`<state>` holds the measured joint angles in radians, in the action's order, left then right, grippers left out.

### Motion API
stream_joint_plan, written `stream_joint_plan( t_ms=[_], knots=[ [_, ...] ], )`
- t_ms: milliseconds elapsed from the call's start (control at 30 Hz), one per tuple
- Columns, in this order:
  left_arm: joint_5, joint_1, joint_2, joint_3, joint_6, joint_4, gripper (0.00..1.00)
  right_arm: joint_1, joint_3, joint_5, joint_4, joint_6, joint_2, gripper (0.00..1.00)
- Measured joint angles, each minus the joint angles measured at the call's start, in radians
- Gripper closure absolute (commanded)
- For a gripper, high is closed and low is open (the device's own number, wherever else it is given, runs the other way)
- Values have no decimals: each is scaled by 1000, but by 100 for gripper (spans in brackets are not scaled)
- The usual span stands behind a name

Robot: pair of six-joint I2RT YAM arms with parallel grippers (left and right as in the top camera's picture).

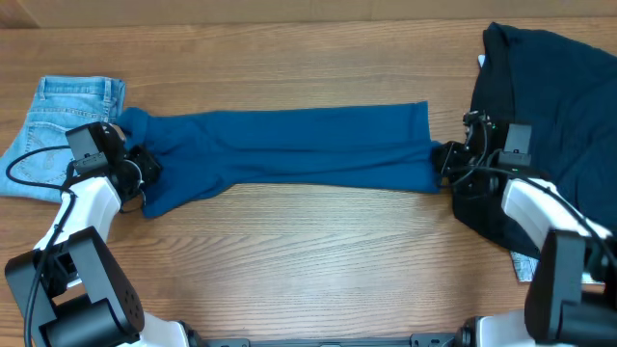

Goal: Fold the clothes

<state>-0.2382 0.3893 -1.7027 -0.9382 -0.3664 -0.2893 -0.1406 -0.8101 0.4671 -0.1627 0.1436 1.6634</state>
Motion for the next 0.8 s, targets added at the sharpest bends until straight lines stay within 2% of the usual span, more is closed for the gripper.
stream_joint_plan(
  t_ms=[67, 100, 300, 467, 567, 700, 800],
  knots=[
    [-1, 0, 0, 0, 2, -10, 60, 3, -2, 0, 26, -3, 56, 94],
    [-3, -2, 0, 0, 4, -14, 51, 4, -2, 0, 38, -3, 90, 94],
    [-63, -2, 0, 0, 10, -25, 36, 5, -11, 24, 53, -6, 142, 94],
    [-107, -2, 32, 0, 38, -87, 31, 5, -13, 26, 46, -6, 142, 94],
    [-73, -2, 134, -2, 63, -212, 31, 5, -14, 26, 39, -6, 142, 94],
    [82, -2, 201, -10, 68, -419, 32, 5, -18, 26, 28, -6, 142, 94],
    [212, -2, 200, -10, 52, -482, 31, 5, -21, 26, 19, -6, 142, 94]
  ],
)
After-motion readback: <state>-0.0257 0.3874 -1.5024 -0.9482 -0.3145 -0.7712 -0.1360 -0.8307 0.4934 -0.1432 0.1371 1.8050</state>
